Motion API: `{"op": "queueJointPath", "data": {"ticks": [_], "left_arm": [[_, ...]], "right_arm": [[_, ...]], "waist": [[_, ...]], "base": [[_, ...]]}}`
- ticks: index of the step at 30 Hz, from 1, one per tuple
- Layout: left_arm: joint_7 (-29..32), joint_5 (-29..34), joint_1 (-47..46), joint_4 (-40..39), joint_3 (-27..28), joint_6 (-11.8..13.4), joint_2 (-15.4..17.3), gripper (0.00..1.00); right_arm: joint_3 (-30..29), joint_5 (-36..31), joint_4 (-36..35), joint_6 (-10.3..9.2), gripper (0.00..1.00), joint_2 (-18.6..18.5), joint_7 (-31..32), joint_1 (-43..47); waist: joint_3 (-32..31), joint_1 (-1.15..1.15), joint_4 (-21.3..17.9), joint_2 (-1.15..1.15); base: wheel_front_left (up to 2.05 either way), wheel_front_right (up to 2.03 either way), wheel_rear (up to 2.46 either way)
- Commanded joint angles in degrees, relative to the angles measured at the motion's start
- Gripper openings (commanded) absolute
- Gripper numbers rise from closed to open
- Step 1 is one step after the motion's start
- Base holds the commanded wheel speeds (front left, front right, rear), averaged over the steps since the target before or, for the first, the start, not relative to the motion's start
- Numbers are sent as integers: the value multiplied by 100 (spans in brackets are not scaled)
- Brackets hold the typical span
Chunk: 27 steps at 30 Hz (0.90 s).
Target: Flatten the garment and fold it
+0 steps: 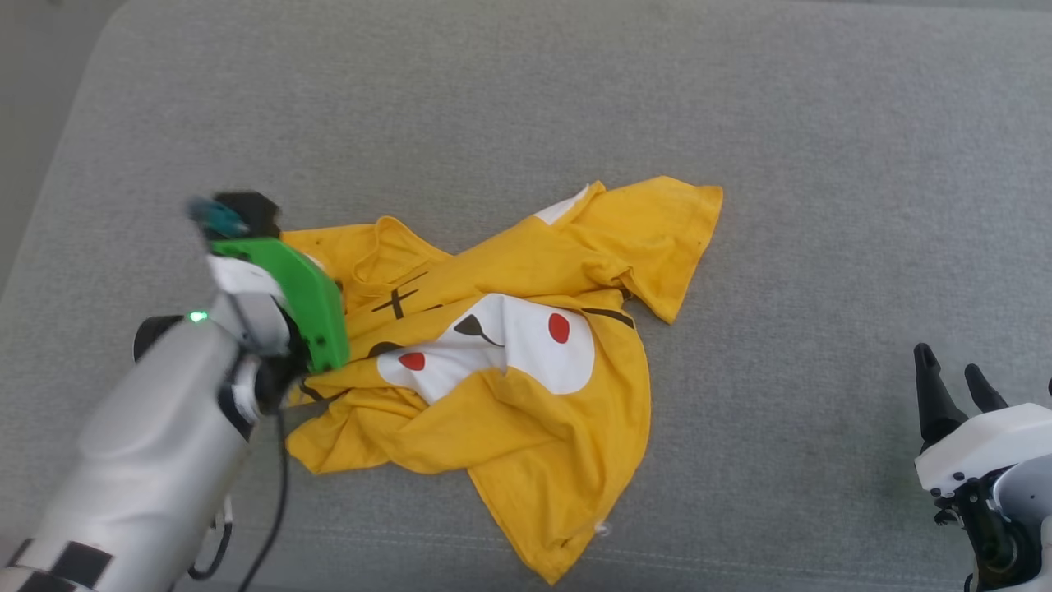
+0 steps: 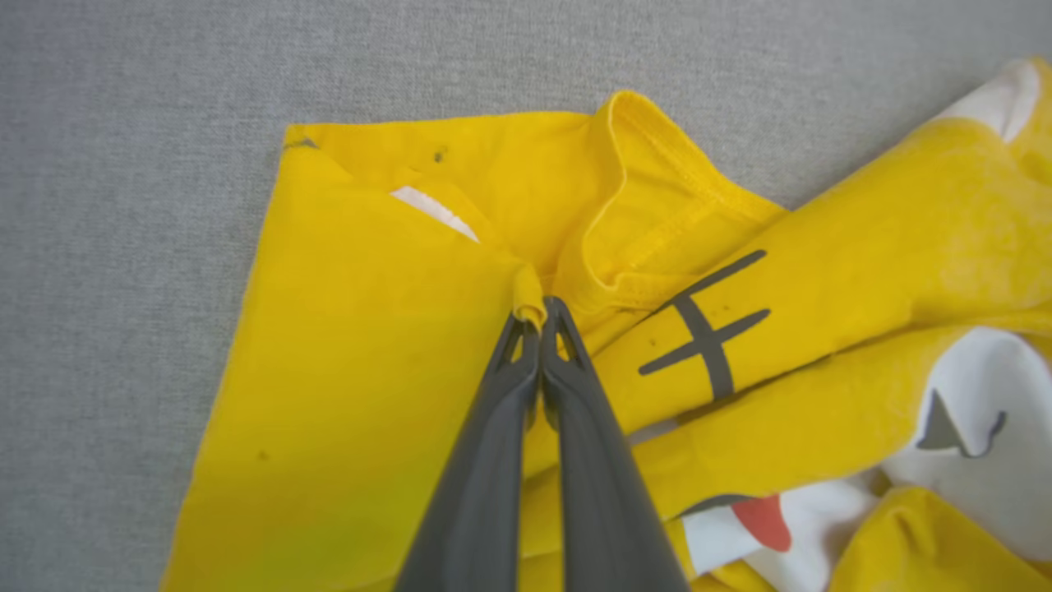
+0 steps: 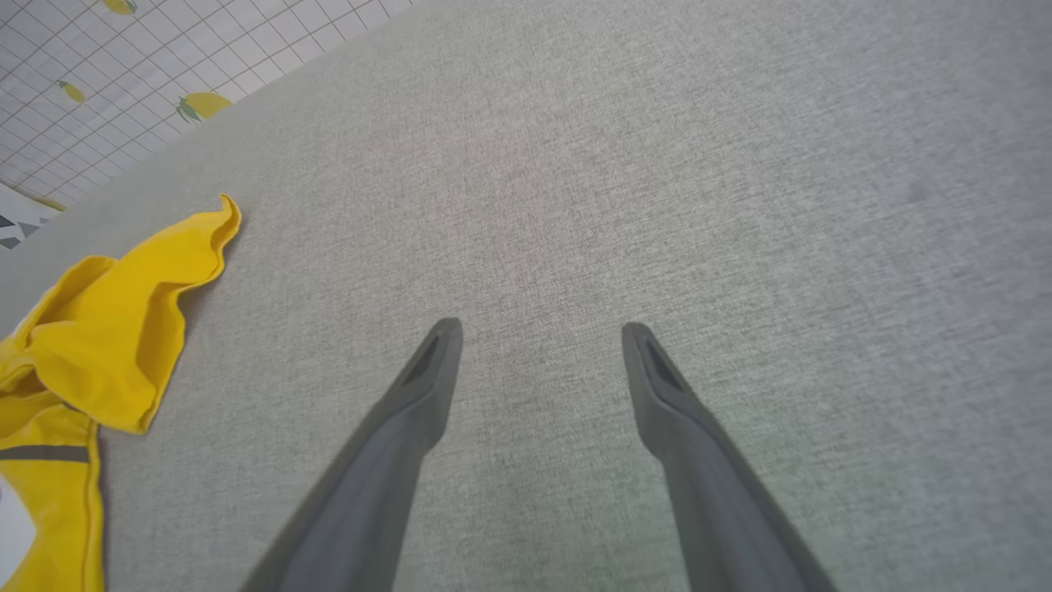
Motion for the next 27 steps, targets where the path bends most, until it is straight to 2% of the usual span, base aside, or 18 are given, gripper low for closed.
{"op": "queueJointPath", "data": {"ticks": [1,4,5,6,8,11,14,15,16,20,25,27], "left_arm": [[-158,-279,-7,-96,258,-29,15,0],[-611,-635,180,-256,864,137,182,0],[-797,-710,293,-279,1085,273,300,0],[-1182,-915,722,-243,1585,656,542,0],[-1312,-1058,1091,-126,1816,881,642,0],[-1399,-1278,1582,26,2010,1049,600,0],[-1500,-1412,1823,144,2106,1021,501,0],[-1530,-1462,1865,174,2131,966,449,53],[-1591,-1449,1877,191,2136,929,439,100],[-2081,-1187,1812,174,2120,730,519,100],[-3407,-402,1831,-117,2032,453,764,100],[-3690,-114,1944,-276,1974,404,760,100]], "right_arm": [[5,-32,19,-6,100,-4,-12,-60],[16,-47,33,-6,100,-4,5,-44],[20,-52,29,-6,100,-4,14,-41],[37,-59,2,-6,100,-4,41,-28],[44,-61,-22,-6,100,-4,63,-27],[38,-73,-69,-6,100,-4,93,-31],[39,-90,-105,-6,100,-4,127,-33],[38,-97,-118,-6,100,-4,139,-35],[46,-104,-128,-6,100,-4,155,-36],[85,-144,-187,-6,100,-4,211,-45],[350,-264,-325,-6,100,-4,379,-134],[512,-365,-421,-6,100,-4,510,-255]], "waist": [[-107,0,97,0],[-204,0,161,0],[-228,0,181,0],[-269,0,229,0],[-267,0,250,0],[-230,0,301,0],[-196,0,332,0],[-185,0,342,0],[-178,0,349,0],[-164,0,370,0],[-157,0,358,0],[-133,0,363,0]], "base": [[0,0,0],[0,0,0],[0,0,0],[0,0,0],[0,0,0],[0,0,0],[0,0,0],[0,0,0],[0,0,0],[0,0,0],[0,0,0],[0,0,0]]}}
